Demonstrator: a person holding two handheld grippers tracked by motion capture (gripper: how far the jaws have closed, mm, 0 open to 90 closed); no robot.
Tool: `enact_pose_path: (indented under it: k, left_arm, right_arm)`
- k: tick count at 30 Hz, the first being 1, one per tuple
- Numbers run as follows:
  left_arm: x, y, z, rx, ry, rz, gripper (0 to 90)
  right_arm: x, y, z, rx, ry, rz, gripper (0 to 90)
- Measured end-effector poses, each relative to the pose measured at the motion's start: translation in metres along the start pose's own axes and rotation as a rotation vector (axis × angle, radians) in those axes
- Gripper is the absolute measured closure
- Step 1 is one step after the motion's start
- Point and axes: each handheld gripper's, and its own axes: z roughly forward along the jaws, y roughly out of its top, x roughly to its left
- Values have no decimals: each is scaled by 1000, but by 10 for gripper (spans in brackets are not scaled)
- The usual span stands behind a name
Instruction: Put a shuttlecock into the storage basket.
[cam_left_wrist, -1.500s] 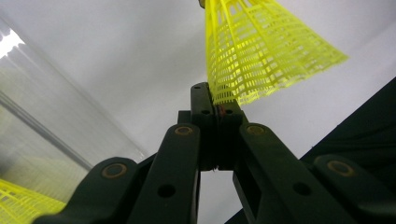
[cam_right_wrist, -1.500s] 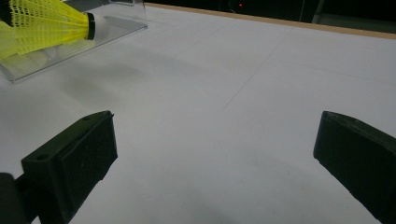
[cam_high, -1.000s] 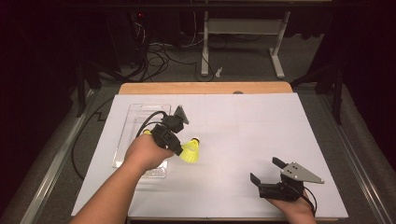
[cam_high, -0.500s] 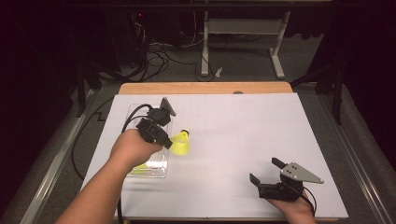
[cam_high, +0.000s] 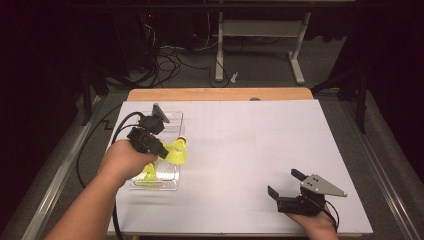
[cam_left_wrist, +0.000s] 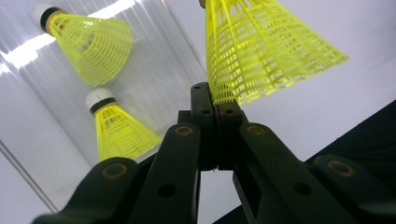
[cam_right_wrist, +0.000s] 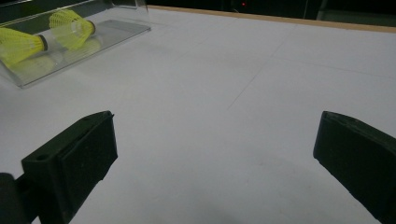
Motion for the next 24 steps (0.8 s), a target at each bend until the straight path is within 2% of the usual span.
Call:
enact_pose_path:
  k: [12, 24]
  left_arm:
    - [23, -16, 11, 29, 13, -66, 897]
    - [29, -21, 35, 58, -12, -82, 897]
  right_arm:
    - [0, 0, 0, 0, 1, 0, 2]
    - [0, 0, 0, -5, -1, 5, 2]
